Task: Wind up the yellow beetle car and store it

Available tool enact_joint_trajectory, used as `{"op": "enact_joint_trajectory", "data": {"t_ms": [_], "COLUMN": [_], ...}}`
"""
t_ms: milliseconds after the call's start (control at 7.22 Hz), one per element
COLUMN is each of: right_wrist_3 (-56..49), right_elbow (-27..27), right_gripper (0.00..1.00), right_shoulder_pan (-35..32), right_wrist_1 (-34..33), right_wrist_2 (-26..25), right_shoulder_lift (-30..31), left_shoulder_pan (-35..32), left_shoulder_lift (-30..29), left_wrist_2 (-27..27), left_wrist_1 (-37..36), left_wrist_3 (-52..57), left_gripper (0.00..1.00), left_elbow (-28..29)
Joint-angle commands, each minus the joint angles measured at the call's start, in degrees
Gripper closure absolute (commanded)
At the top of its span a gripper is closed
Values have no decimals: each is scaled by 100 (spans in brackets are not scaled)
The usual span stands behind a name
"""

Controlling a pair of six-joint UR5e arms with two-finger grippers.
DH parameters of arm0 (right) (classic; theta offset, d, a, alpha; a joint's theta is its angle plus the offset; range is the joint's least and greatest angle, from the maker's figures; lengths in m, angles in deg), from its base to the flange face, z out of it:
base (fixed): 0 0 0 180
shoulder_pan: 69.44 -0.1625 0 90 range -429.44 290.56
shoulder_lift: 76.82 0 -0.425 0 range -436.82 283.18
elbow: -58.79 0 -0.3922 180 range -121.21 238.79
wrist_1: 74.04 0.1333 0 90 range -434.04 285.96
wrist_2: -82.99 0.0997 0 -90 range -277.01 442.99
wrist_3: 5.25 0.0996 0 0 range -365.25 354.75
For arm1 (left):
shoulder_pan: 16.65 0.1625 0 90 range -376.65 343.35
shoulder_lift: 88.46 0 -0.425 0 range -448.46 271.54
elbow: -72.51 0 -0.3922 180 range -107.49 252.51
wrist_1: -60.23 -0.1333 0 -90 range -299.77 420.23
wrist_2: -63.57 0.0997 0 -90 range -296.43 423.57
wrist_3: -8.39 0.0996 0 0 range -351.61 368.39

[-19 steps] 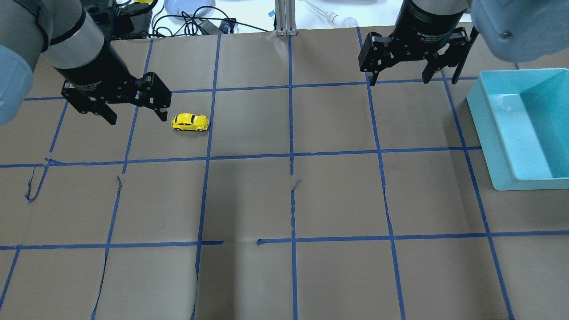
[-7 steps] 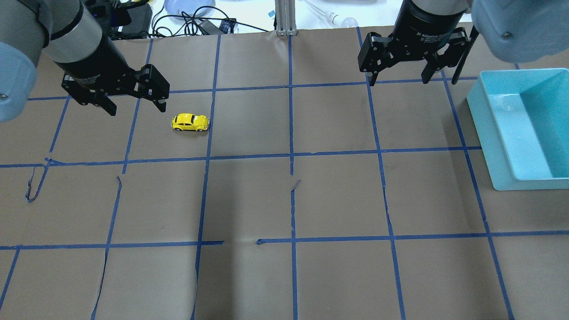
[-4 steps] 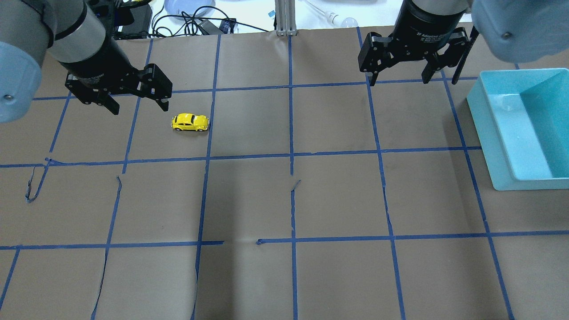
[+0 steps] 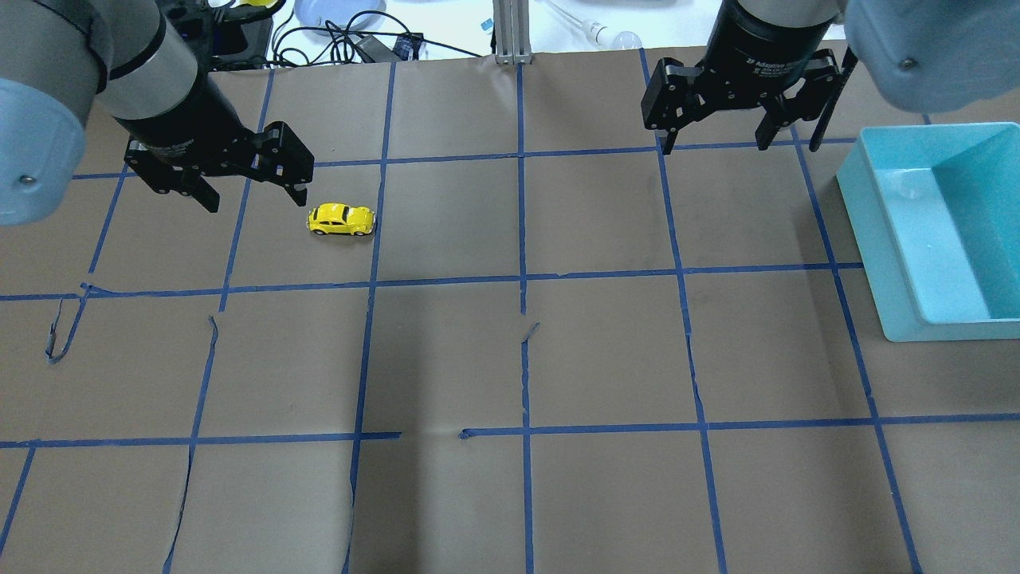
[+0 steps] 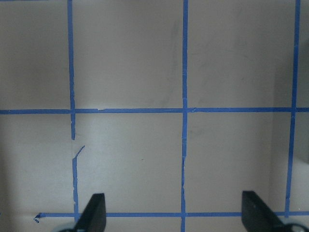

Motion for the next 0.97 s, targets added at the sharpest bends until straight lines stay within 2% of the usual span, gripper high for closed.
{"op": "enact_joint_trajectory", "data": {"t_ms": [0,277,416,693,831], "right_wrist_3": [-2,-2,-2,-115,-273], "right_elbow": [0,0,0,0,9], "right_gripper": [0,0,0,0,0], "right_shoulder_pan": [9,0,0,9,44], "right_wrist_1": [0,0,0,-9,0], "right_wrist_2": [-8,1,1,1,-25], "right_shoulder_lift": [7,33,33,33,50], "left_shoulder_pan": [-6,29,64,73,108], "left_shoulder_lift": [-18,-79,-132,-543,-737], "left_wrist_2": [26,61,35,87,96], "left_wrist_1": [1,-8,-138,-882,-1435], "left_wrist_3": [-39,-501,-1549,-2730,-4017], "left_gripper": [0,0,0,0,0], "left_elbow": [-30,-21,-21,-38,-65]}}
